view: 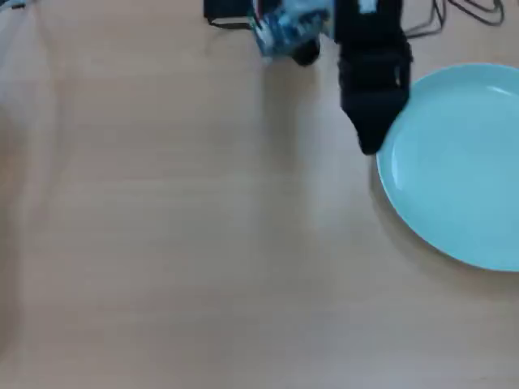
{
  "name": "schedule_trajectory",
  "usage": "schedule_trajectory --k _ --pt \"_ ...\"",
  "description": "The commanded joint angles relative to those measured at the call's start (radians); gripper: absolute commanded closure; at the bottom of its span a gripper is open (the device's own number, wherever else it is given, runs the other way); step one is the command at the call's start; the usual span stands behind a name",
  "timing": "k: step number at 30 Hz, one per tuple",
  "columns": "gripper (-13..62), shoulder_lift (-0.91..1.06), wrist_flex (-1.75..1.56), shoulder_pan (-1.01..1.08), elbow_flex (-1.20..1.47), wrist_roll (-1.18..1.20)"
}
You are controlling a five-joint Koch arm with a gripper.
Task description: Move the green bowl from right to left
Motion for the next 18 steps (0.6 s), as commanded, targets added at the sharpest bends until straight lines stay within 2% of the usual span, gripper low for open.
schedule_trajectory --k 1,18 --pt "23.6 0.08 0.055 0.043 0.009 -0.055" --pt "23.6 0.126 -0.04 0.209 0.279 -0.184"
